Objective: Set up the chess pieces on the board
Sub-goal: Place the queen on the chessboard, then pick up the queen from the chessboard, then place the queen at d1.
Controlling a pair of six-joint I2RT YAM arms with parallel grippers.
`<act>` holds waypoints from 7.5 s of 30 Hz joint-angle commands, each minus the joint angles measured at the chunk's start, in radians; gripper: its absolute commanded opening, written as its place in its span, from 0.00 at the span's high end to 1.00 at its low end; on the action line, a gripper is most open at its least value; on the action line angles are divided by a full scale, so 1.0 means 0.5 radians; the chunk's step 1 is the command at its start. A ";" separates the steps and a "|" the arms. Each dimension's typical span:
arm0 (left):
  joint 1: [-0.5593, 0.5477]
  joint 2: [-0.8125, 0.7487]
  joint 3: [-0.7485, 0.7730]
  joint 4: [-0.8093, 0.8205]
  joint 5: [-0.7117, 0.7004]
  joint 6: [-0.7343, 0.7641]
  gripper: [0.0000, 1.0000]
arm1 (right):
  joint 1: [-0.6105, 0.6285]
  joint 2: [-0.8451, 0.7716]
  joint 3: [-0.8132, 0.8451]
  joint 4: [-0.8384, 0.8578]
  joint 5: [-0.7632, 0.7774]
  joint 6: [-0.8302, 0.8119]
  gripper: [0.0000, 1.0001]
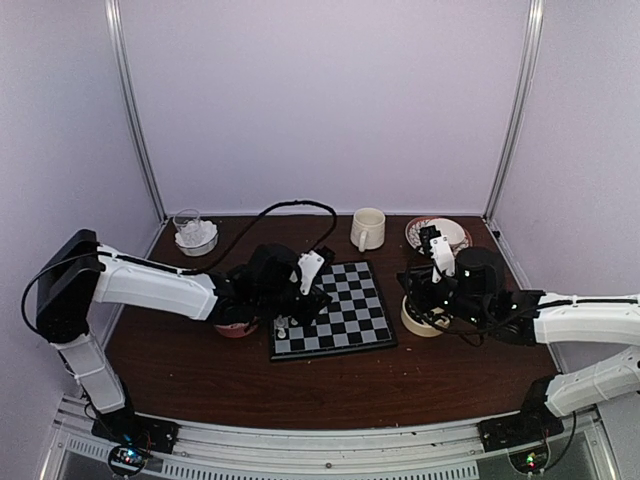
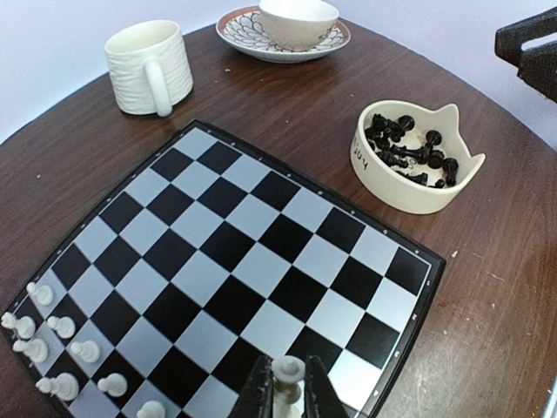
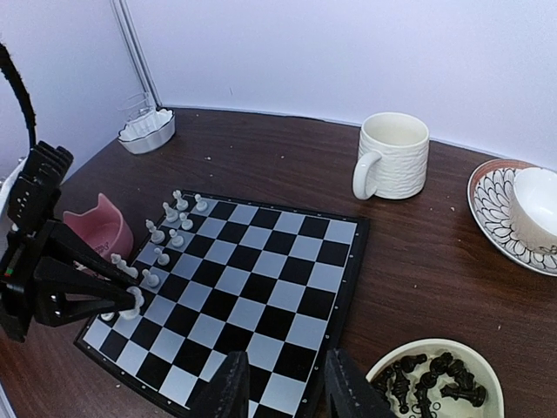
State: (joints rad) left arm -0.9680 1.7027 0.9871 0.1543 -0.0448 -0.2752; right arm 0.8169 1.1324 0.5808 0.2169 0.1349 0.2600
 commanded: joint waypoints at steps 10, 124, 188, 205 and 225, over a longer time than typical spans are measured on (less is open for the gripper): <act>-0.032 0.532 0.484 0.307 0.079 0.049 0.88 | -0.088 0.114 -0.017 0.115 -0.046 0.136 0.68; -0.055 0.810 1.036 -0.756 0.120 -0.195 0.60 | -0.221 0.149 -0.013 0.101 -0.224 0.213 0.66; -0.079 0.644 1.070 -1.005 -0.053 -0.216 0.89 | -0.232 0.156 -0.001 0.090 -0.236 0.217 0.66; 0.017 0.141 0.801 -1.115 -0.316 -0.226 0.90 | -0.235 0.156 -0.005 0.095 -0.257 0.219 0.66; 0.478 -0.337 0.135 -0.876 -0.190 -0.245 0.91 | -0.235 0.244 0.009 0.136 -0.225 0.189 0.66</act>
State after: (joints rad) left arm -0.7521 1.5597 1.0870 -0.3592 -0.1715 -0.3927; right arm 0.7063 1.2415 0.5835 0.2600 0.0013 0.3656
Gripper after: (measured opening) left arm 0.111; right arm 0.338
